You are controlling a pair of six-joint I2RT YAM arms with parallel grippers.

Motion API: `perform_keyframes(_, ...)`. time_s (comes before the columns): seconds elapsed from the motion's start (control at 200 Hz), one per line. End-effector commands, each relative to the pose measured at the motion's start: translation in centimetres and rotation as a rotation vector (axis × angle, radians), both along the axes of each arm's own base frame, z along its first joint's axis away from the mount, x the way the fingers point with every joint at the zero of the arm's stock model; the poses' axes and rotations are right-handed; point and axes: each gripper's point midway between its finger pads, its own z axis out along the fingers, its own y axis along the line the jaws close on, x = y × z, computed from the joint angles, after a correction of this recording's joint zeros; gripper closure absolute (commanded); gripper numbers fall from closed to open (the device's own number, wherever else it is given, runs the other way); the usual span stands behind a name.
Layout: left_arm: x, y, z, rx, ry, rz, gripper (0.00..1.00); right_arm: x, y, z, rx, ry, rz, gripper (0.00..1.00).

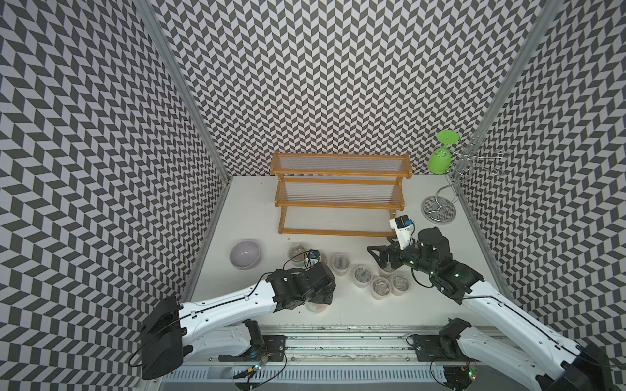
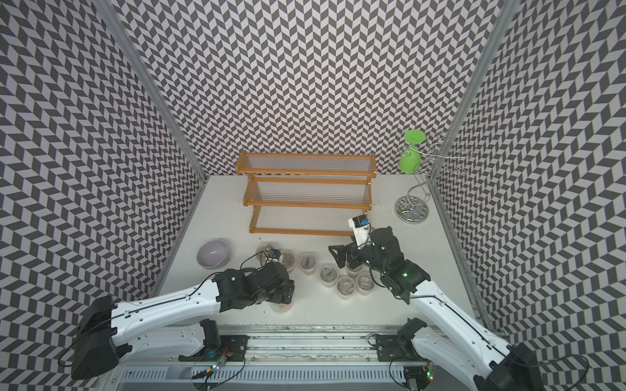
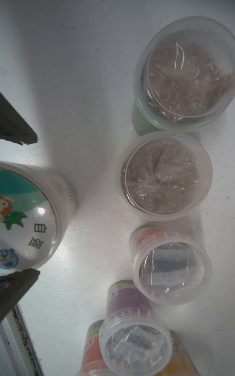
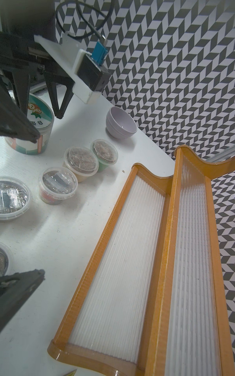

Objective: Place the seed container on the shelf
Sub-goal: Adjust the seed jar at the center of the board.

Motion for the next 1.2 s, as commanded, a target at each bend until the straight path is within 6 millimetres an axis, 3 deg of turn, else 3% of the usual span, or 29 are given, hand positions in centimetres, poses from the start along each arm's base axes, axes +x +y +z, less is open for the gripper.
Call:
perform_keyframes(0.0,-0.4,1.1,-1.0,0.090,0.035,-0.006,0.01,0.6,0.3,0.9,0.014,-0.051,-0.002,0.00)
perform_keyframes(0.34,0.0,2.4,2.0,0.091,-0.013,0.046,0.00,0.7,0.3,0.9,0.006,-0.058,0.001,0.00)
perform_keyframes(0.511,-1.6,-0.1,3.9,-0.046,0.007,-0.054,0.01,0.6,0.3,0.3,-0.003,-0.045,0.003,0.01)
perform_keyframes(0.626,-2.5,-0.5,2.9,-0.019,0.009,-0.072,0.00,0.7,0.3,-0.2,-0.008,-0.036,0.003,0.01)
perform_keyframes(0.791,-3.1,0.4,1.2,0.114,0.013,-0.036,0.01,0.7,0.2,-0.2,-0.011,-0.035,-0.002,0.01)
perform_keyframes(1.197,-3.3,-0.1,-0.5,0.124,0.023,-0.073,0.01,0.4,0.8,-0.1,-0.001,-0.032,0.036,0.00)
